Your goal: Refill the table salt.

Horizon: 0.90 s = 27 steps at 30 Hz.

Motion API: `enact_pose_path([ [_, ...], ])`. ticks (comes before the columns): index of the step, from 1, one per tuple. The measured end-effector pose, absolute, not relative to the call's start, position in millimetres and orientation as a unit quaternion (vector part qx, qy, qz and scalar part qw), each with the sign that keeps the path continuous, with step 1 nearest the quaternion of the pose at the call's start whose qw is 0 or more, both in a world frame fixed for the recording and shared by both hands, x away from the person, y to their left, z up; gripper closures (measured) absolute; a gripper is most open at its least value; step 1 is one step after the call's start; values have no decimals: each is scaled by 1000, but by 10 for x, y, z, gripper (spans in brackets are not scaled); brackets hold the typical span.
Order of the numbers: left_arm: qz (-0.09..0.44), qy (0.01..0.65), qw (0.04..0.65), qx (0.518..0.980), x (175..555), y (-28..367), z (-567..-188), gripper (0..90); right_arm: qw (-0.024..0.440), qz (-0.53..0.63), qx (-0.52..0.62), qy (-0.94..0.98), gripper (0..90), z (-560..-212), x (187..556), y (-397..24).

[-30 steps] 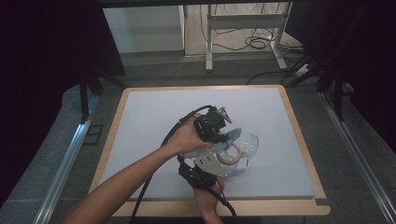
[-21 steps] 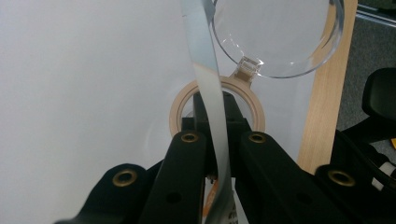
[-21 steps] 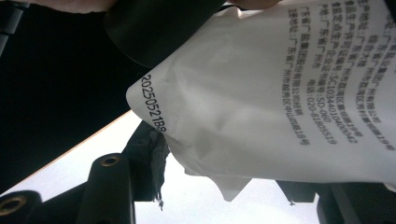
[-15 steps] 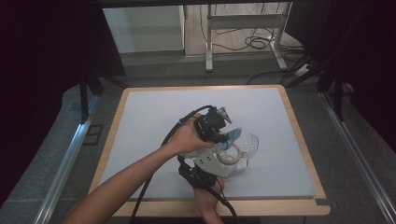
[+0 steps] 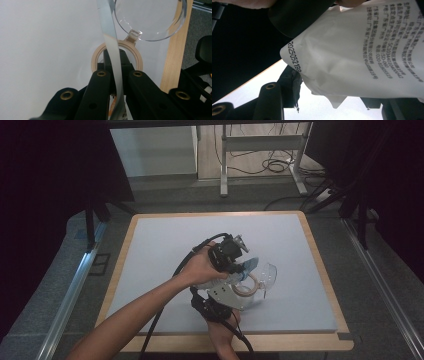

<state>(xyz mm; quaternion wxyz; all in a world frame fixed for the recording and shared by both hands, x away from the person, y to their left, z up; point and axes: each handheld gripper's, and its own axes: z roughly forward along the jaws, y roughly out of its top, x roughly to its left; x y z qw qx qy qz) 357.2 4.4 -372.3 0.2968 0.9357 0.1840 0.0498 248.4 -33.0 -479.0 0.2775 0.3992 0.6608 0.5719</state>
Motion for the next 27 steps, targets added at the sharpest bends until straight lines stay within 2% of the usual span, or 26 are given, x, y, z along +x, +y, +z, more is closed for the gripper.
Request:
enact_pose_path([
  [27,50,186,293,936,3584,42,-3723,900,278,573,400,659,422,-4780,2492,-321],
])
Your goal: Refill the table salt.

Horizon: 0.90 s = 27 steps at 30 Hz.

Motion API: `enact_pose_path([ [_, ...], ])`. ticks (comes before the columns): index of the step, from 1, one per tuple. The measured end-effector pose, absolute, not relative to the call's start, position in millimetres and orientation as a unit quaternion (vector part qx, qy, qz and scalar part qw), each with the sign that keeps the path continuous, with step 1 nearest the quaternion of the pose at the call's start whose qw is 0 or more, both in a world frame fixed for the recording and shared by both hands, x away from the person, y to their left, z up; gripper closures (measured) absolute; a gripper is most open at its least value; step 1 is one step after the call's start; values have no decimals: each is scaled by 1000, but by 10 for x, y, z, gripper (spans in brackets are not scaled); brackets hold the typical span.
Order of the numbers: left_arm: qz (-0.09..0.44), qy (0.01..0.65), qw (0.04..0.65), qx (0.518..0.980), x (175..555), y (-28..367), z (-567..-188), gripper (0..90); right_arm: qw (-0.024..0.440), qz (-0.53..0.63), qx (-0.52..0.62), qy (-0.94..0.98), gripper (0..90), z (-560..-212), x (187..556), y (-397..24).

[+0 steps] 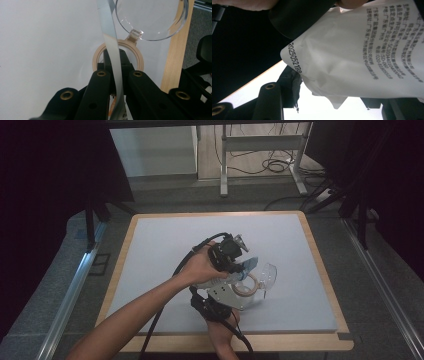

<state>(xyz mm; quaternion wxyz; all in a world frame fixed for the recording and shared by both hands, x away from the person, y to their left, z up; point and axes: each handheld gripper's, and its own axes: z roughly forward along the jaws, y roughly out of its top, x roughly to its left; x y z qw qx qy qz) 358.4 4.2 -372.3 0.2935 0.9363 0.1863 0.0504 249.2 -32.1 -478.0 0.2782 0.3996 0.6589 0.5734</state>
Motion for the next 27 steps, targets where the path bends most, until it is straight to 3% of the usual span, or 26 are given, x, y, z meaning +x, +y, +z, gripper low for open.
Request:
enact_pose_path([
  [27,49,186,293,936,3584,19,-3738,900,277,572,401,659,422,-4787,2496,-344],
])
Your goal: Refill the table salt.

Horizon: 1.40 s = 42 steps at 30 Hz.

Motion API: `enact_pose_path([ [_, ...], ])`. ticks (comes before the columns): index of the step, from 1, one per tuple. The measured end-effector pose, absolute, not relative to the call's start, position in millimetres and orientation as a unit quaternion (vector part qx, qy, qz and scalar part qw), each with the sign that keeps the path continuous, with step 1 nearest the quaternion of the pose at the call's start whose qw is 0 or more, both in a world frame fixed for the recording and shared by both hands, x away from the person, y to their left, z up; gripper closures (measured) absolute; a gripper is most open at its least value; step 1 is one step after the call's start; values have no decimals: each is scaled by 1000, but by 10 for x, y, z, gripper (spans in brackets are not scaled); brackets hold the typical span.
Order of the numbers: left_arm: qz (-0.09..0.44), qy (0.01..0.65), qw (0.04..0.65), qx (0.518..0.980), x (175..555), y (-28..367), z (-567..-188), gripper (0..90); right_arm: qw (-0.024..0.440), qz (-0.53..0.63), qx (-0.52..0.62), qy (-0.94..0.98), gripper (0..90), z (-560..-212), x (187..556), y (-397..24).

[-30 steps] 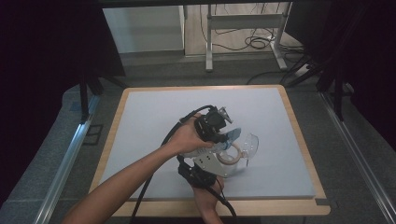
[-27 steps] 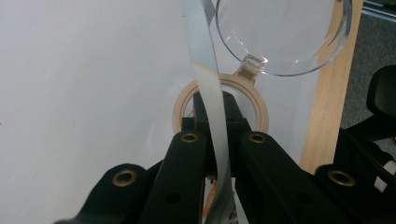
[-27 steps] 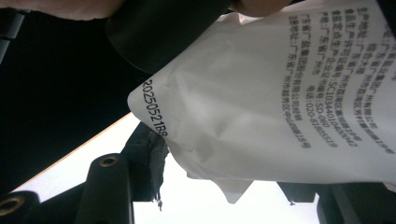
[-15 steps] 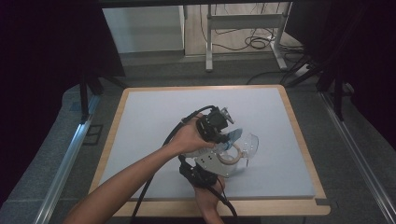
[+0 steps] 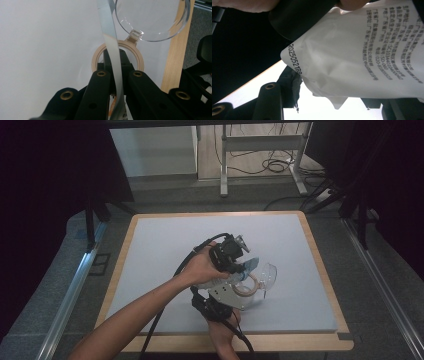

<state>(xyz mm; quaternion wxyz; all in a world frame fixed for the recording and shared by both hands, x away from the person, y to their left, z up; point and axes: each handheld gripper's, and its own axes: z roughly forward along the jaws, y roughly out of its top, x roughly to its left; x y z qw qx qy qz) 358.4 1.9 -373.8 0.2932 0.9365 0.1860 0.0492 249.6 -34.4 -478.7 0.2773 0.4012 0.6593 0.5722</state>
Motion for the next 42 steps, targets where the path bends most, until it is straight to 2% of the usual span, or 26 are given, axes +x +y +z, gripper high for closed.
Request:
enact_pose_path([
  [42,58,180,279,941,3586,-33,-3700,900,277,580,408,649,422,-4754,2503,-348],
])
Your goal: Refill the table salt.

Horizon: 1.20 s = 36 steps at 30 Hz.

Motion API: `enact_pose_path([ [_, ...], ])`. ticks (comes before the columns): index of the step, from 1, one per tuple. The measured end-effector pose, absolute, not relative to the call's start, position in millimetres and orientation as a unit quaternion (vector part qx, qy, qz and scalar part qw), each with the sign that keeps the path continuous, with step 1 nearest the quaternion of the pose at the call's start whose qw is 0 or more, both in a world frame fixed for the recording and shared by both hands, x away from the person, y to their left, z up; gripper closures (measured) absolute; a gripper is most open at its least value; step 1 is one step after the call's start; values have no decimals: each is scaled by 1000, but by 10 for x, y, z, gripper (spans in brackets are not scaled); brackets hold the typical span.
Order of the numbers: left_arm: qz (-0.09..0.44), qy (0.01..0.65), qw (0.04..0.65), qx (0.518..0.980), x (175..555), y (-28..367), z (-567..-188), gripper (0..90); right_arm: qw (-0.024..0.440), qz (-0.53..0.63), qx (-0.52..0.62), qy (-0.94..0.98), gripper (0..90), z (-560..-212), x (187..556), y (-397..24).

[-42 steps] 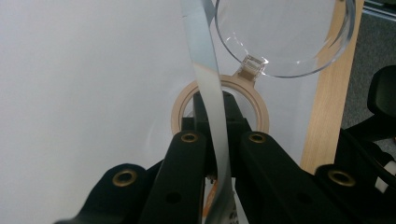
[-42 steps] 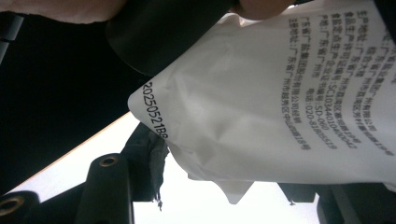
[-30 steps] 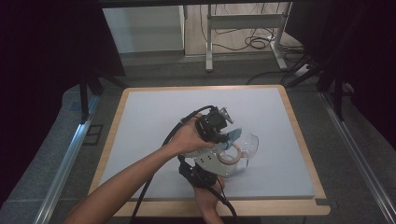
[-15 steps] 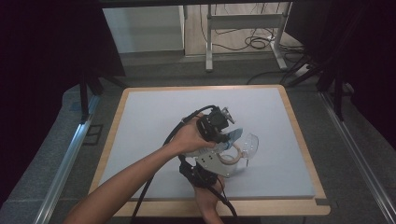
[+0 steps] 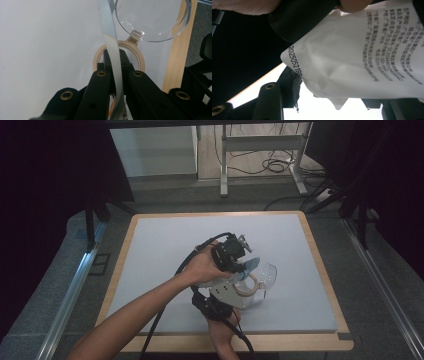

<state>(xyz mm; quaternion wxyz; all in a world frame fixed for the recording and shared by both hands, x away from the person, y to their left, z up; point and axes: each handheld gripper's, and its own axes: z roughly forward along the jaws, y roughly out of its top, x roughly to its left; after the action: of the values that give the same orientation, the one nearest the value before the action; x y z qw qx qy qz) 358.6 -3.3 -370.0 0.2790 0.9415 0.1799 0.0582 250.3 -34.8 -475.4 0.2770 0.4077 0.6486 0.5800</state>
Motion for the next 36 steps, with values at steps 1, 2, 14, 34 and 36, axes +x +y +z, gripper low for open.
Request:
enact_pose_path([
  [1,58,180,279,942,3586,-33,-3700,900,277,580,408,648,422,-4755,2503,-345],
  [2,59,180,279,941,3587,-33,-3701,900,279,580,407,648,422,-4756,2506,-347],
  [14,58,181,279,941,3589,-55,-3710,900,280,578,407,649,421,-4757,2514,-363],
  [34,58,180,276,942,3588,-67,-3709,900,280,580,409,647,419,-4753,2516,-363],
  [36,60,179,277,942,3590,-68,-3707,900,280,580,408,647,419,-4750,2516,-364],
])
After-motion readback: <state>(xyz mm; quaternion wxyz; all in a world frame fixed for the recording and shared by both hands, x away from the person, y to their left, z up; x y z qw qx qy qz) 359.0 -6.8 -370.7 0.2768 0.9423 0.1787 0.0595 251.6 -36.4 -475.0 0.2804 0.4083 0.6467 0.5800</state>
